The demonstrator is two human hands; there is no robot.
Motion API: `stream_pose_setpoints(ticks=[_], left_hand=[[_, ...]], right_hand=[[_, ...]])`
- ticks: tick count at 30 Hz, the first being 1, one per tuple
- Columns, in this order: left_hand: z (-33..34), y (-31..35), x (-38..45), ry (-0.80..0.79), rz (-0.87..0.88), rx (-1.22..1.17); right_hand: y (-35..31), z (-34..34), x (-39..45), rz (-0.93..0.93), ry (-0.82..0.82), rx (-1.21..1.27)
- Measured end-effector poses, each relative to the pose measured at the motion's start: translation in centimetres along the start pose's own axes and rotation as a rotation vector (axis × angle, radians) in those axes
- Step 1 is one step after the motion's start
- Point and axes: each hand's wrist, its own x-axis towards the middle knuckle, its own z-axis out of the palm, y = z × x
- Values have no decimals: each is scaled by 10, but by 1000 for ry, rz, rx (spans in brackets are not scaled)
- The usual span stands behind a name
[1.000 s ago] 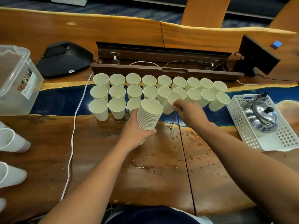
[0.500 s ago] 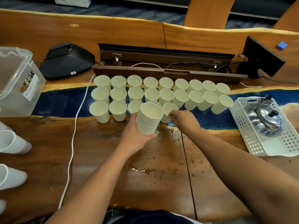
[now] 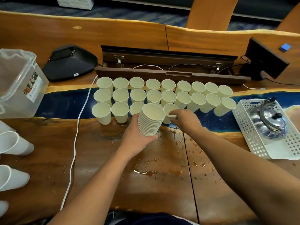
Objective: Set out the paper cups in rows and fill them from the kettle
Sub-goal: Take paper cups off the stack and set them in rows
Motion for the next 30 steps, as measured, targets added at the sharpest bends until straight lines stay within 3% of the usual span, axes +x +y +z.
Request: stream_pose_setpoints(ticks=[4,8,11,14,18,30], left_hand=[[0,-5,1,-1,-4,-10],[2,-8,0,-15,-7,-26],[7,-9,-3,-31,0,-33],[15,-10,-8,-69,12,-26],[25,-4,-7,-113,33,-5],[61,7,-2,-98,45,-15]], right_hand=[[-13,-23,-14,-38,116,36],[-39,-57,-50,-169,260,278],[-53,-74,-83,-360,131,308],[-56,-73,-101,-443,-49,147],[-50,-75,-106,-440,9,-15],[-20,-105,-98,-372,3,51]])
